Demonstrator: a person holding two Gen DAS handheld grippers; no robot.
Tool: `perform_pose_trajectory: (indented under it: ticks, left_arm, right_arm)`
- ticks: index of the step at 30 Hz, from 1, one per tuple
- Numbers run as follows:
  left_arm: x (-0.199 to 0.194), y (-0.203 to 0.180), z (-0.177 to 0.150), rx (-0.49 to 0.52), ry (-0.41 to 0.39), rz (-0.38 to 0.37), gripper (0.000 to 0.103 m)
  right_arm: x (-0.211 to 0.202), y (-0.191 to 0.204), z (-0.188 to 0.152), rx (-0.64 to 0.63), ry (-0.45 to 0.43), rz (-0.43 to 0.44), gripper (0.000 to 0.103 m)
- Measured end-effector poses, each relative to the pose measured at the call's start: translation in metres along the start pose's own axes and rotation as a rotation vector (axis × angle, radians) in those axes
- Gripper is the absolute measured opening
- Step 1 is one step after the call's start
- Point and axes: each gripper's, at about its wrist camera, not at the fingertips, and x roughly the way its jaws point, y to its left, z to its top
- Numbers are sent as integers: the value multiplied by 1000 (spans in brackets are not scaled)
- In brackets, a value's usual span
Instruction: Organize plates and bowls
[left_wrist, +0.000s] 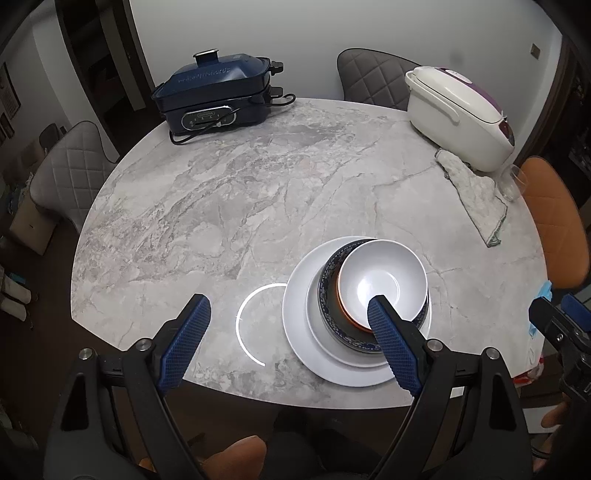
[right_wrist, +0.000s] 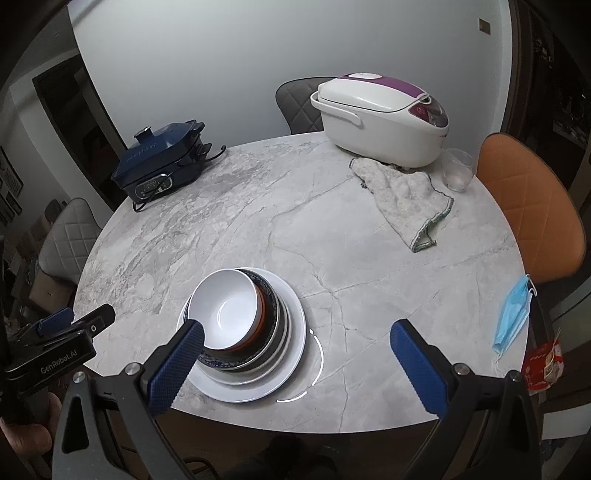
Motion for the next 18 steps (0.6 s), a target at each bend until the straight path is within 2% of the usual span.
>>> perform_pose_trajectory:
  ticks: [6, 18]
  left_arm:
    - [2, 8, -2, -37, 18, -34, 87]
    - [4, 10, -4, -21, 34, -70, 87]
  right_arm:
    - [5, 13, 8, -43, 7, -11, 103]
    - [15, 20, 13, -54, 21, -36, 103]
